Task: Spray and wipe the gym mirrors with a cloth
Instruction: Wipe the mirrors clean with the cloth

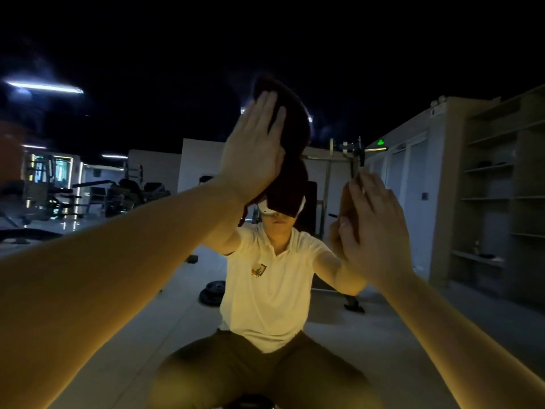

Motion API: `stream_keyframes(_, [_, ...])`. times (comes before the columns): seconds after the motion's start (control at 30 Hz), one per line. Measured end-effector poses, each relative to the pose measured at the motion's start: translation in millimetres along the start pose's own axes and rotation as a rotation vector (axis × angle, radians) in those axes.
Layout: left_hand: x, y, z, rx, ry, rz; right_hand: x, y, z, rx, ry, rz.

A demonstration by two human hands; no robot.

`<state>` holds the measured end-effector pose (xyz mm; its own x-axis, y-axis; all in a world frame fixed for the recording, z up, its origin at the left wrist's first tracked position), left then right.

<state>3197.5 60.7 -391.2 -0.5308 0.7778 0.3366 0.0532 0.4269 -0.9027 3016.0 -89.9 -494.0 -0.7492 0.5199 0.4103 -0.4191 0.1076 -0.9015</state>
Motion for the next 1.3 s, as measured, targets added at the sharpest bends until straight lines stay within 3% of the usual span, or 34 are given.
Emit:
stream_keyframes(0.17, [24.8,0.9,-49.7,0.147,0.042,-0.027,-2.5,0.1,-7.6,-0.065,-0.002,0.049])
stream_keyframes(0.3, [11.2,-3.6,-6.0,0.219,0.210,0.055,-1.0,1.3,-8.5,-0.084,-0.011,0.007])
stream_keyframes(0.4, [-6.9,-23.6,49.0,0.123,0.189,0.045,12.8,-1.5,11.0,-0.033,0.063,0.030])
stream_keyframes(0.57, [-22.9,-54.9,151.0,-0.045,0.159,0.027,28.0,-9.2,66.8,-0.229,0.134,0.075])
stream_keyframes(0.73, [-21.4,-55.8,136.8,-0.271,0.055,-0.037,20.7,-3.8,77.7,-0.156,0.131,0.064])
stream_keyframes(0.8, [-13.5,-61.7,102.0,-0.189,-0.005,-0.045,17.5,-4.6,75.5,-0.168,0.091,0.088])
stream_keyframes(0.9, [5.7,-66.3,51.5,0.066,-0.021,-0.021,14.3,-6.7,68.3,-0.206,0.050,0.120])
stream_keyframes(1.03, [11.0,-94.3,64.2,0.313,0.080,0.040,20.2,-7.8,68.2,-0.185,0.030,0.107])
stream_keyframes(1.1, [2.0,-101.8,107.4,0.196,0.073,0.049,26.1,-4.8,74.1,-0.134,0.055,0.095])
stream_keyframes(1.2, [-18.7,-65.6,160.7,-0.247,0.097,-0.041,38.2,-2.3,86.7,-0.045,0.054,0.090])
stream_keyframes(1.3, [-30.6,-26.1,143.1,-0.619,0.012,-0.159,41.9,0.9,95.9,0.010,0.019,0.057])
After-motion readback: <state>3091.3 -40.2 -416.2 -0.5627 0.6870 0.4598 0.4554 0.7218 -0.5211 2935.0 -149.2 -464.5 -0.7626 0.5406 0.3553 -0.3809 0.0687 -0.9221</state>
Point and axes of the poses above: each hand's wrist, its own y-axis away from the middle knuckle, its own x-axis out of the back of the hand, z = x × y, the point moved 3 cm from there along -y, towards the middle knuckle, and after that the axes turned 9 degrees about -z, right-handed, at the moved point
